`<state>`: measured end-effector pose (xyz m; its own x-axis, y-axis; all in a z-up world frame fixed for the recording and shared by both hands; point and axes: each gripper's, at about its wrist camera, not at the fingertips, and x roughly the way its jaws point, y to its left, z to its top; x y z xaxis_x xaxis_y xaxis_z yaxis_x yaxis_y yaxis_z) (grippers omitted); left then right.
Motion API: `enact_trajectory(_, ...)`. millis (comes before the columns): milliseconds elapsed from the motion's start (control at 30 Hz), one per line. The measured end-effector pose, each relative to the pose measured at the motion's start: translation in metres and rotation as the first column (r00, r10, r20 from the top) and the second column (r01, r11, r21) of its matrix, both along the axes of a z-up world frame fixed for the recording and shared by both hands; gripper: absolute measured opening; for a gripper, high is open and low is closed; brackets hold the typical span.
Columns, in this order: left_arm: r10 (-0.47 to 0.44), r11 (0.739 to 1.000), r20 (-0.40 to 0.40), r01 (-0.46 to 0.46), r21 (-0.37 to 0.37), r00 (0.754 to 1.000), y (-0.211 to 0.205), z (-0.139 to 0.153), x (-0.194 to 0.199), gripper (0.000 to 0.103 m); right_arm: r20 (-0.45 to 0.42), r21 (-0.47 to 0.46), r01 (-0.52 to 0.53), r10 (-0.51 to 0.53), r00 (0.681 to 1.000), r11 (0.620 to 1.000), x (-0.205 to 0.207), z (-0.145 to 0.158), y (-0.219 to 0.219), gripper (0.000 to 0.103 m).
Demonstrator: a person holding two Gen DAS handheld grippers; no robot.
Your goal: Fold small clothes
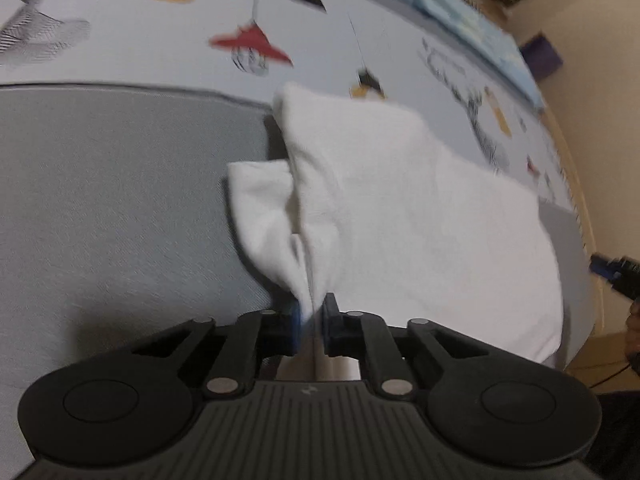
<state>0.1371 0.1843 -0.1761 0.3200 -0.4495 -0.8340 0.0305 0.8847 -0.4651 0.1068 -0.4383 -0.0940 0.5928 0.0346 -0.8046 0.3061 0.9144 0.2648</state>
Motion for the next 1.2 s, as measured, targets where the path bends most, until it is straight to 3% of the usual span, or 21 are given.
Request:
enact_trajectory(133,0.071,0.994,0.032,-0.074,0.083,0.997,0.037,0.016,-0.006,0.012,0.000,-0.007,-0.010,0.010,1.000,1.000,0.005,0.000,0.010,0.029)
enact_trajectory(200,0.095,0.992,0.007,-0.095,0.078,0.995,0.051,0.014,-0.011,0.016,-0.004,-0.016,-0.022,0.022,1.000,1.000,0.006,-0.001,0.014,0.029)
enact_trajectory(267,0.076,0.993,-0.003,-0.076,0.094,0.997,0.057,0.011,-0.016,0.019,-0.007,-0.021,-0.033,0.033,0.999,0.999,0.008,-0.002,0.017,0.029)
enact_trajectory(300,0.065,0.993,-0.010,-0.063,0.103,0.998,0.058,0.009,-0.017,0.030,-0.007,-0.024,-0.037,0.037,0.999,0.999,0.009,-0.002,0.019,0.029)
enact_trajectory(367,0.051,0.991,-0.023,-0.047,0.129,0.998,0.058,0.004,-0.017,0.036,-0.011,-0.030,-0.042,0.042,0.999,0.999,0.009,-0.003,0.020,0.029)
enact_trajectory(700,0.005,0.989,-0.034,0.000,0.149,0.999,0.051,-0.002,-0.014,0.040,-0.033,-0.045,-0.053,0.052,0.998,0.998,0.010,-0.006,0.027,0.029)
enact_trajectory(767,-0.004,0.987,-0.034,0.009,0.159,0.999,0.048,-0.003,-0.013,0.039,-0.034,-0.045,-0.053,0.051,0.998,0.998,0.009,-0.006,0.028,0.029)
enact_trajectory(833,-0.021,0.986,-0.021,0.025,0.166,1.000,0.044,-0.001,-0.012,0.014,-0.036,-0.048,-0.052,0.050,0.998,0.998,0.009,-0.007,0.028,0.029)
enact_trajectory(1000,-0.090,0.974,0.051,0.077,0.212,0.995,0.027,0.033,-0.018,0.011,-0.030,-0.046,-0.050,0.048,0.998,0.998,0.009,-0.006,0.027,0.029)
enact_trajectory(1200,-0.168,0.983,0.229,0.147,0.107,0.959,-0.021,0.099,-0.029,0.010,0.032,-0.053,-0.052,0.054,0.998,0.997,0.007,0.008,0.021,0.029)
